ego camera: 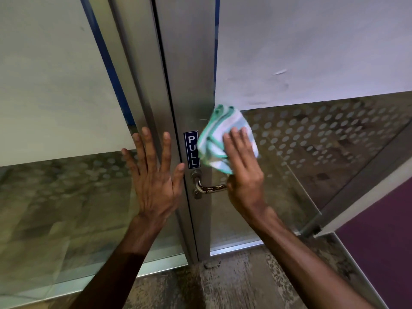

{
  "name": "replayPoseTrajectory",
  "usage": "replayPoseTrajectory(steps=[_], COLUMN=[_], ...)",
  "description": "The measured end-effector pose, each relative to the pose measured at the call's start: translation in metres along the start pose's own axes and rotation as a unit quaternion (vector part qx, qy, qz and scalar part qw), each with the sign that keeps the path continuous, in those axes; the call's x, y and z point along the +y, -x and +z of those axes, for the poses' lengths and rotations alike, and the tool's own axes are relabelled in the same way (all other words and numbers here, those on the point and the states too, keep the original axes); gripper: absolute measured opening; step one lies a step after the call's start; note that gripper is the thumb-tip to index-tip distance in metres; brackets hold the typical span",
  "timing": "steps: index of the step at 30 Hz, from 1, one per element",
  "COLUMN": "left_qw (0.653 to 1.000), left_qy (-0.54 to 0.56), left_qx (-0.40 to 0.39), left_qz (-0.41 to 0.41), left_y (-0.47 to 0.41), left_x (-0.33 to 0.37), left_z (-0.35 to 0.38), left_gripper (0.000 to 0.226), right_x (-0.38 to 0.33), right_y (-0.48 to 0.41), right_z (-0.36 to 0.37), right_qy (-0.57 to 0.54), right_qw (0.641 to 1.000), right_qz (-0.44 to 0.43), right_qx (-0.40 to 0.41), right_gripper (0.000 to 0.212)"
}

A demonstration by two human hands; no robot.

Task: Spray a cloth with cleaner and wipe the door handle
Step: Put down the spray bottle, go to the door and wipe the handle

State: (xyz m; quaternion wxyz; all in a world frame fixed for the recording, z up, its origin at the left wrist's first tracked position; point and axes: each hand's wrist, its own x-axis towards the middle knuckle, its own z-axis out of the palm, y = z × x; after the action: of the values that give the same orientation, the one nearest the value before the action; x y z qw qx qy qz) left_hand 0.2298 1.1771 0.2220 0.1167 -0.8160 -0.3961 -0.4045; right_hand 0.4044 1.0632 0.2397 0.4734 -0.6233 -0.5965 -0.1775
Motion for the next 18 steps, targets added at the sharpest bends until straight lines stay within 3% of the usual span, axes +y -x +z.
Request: replayPoseTrajectory(steps=[2,4,6,12,18], left_qw=[1.000,1.000,1.000,1.000,1.000], left_qy=[-0.003,-0.007,-0.011,-0.017,-0.009], left_qx=[-0.002,-0.003,-0.003,-0.004,-0.006], left_qz=[-0.001,-0.007,-0.010,-0.015,-0.010], left_y=[-0.001,-0.002,-0.002,0.001,0.005], left_x=[0.001,0.001,0.002,0.002,0.001], left_z=[-0.002,-0.002,-0.001,0.000,0.006], left_gripper=[0.067,0.069,0.070,0.070,0.070], right_x=[0.005,0.011,0.016,0.026,0.028], right_y=[-0.005,-0.008,-0.009,0.015,0.019], right_z=[0.022,0.040,0.050,0.053,0.038], right_qy=[0.079,0.153,0.193,0.217,0.247], right_qw=[0.992,0.976,0.966,0.948,0.911], right_qz=[-0.086,-0.126,-0.134,-0.160,-0.170], right_qx=[-0.051,-0.086,-0.108,-0.171,-0.283], right_gripper=[0.045,0.056,0.059,0.040,0.054])
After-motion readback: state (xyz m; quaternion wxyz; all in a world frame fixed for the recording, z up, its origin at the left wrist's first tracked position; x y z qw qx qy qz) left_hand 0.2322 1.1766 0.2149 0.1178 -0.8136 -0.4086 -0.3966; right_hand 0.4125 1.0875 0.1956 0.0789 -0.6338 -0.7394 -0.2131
